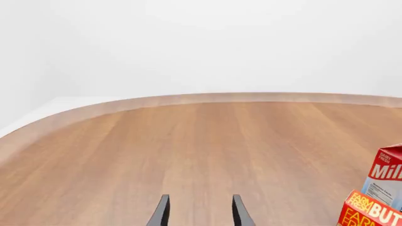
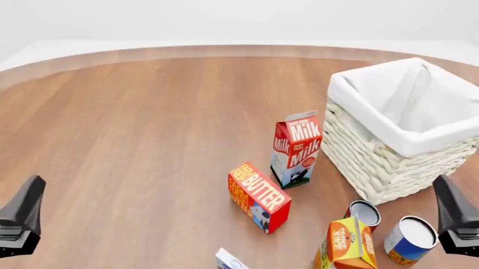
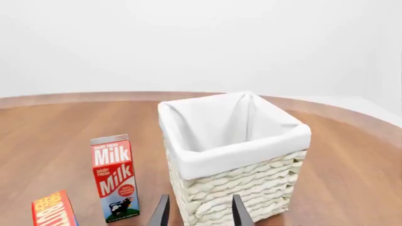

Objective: Pick up the cream cheese box and the butter, and put them in the basket.

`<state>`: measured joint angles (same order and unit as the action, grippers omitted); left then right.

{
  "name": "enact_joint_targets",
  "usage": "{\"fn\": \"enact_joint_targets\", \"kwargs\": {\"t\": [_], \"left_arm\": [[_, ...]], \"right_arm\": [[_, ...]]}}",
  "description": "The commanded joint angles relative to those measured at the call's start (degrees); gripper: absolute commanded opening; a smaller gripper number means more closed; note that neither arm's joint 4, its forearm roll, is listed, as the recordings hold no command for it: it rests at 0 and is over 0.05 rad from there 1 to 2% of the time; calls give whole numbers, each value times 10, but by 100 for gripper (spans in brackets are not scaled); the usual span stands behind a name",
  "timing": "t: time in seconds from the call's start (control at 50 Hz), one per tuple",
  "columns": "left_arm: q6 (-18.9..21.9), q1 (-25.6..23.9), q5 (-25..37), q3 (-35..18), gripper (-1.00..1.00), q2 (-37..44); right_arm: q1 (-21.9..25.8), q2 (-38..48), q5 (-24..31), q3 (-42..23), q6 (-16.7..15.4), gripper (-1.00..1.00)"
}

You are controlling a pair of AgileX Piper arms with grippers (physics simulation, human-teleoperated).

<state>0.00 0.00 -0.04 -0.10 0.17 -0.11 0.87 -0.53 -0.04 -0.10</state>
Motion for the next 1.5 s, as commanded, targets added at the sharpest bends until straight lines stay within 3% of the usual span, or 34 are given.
{"fn": "enact_joint_targets", "kwargs": {"t": [0.02,0.12,0.18,0.2,0.28,0.32,0.4,0.54,0.66,0.7,0.9,1.0,1.04,1.1,1.14,1.28,1.5], "left_arm": [[0,0,-1,-1,100,3],[0,0,-1,-1,100,3],[0,0,-1,-1,100,3],[0,0,-1,-1,100,3],[0,0,-1,-1,100,3],[0,0,-1,-1,100,3],[0,0,-1,-1,100,3],[0,0,-1,-1,100,3],[0,0,-1,-1,100,3],[0,0,-1,-1,100,3],[0,0,-1,-1,100,3],[0,0,-1,-1,100,3],[0,0,-1,-1,100,3],[0,0,-1,-1,100,3],[0,0,-1,-1,100,3],[0,0,-1,-1,100,3],[0,0,-1,-1,100,3]], "right_arm": [[-8,23,-14,-1,-8,100],[5,24,-12,-6,-23,100],[15,44,-15,-18,-11,100],[44,62,-6,-38,-15,100],[56,74,21,-75,-18,100],[72,81,33,-93,-42,100],[107,116,65,-144,-16,100],[169,219,100,-233,-35,100],[203,259,110,-266,-39,100],[245,302,127,-308,2,100],[317,396,187,-417,21,100],[339,427,207,-455,40,100],[345,445,213,-465,24,100],[357,462,215,-474,43,100],[357,477,219,-478,25,100],[364,505,245,-519,18,100],[393,561,260,-565,31,100]]}}
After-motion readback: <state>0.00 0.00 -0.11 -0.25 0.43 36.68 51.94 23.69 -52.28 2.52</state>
